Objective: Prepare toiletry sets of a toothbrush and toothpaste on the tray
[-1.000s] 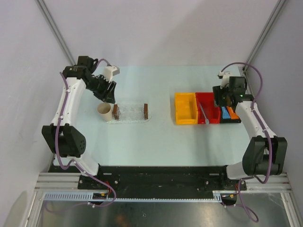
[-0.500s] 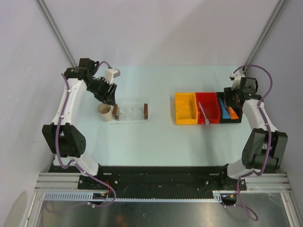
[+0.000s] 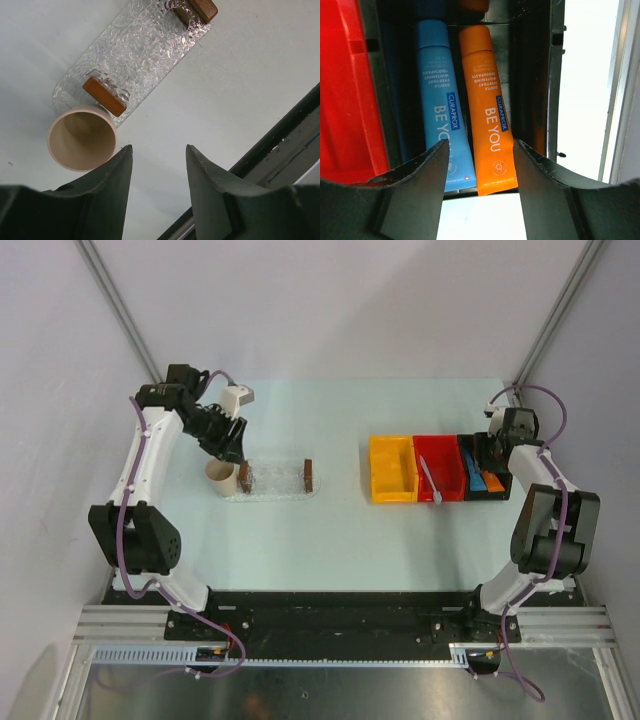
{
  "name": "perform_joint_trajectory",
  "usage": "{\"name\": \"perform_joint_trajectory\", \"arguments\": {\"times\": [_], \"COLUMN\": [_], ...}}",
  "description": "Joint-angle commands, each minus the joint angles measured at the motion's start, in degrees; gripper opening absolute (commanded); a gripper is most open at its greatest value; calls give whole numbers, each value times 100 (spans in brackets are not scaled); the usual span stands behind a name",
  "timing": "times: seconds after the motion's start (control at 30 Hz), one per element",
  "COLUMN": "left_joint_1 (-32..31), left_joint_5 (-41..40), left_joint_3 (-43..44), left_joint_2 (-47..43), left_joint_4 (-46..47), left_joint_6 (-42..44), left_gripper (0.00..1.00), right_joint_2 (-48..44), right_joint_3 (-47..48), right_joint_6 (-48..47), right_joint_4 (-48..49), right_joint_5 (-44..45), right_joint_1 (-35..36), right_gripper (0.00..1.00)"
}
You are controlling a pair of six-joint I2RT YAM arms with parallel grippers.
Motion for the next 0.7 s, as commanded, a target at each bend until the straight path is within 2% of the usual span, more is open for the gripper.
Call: {"name": "perform_joint_trajectory", "arguments": {"times": [0.0, 0.67], "left_joint_1": [-8, -17], "left_joint_5": [278, 313], "left_joint_3": [-37, -72], "left_joint_2": [-215, -171], "left_joint_4": [50, 68], "left_joint_6": [164, 173], "left_gripper": [52, 52], "right_joint_2": [222, 697], "right_joint_3": [198, 198], "right_joint_6": [-110, -181], "right_joint_4": [299, 440], "right_joint_5": [123, 431], "right_joint_1": [-53, -106], "right_gripper": [58, 56]}}
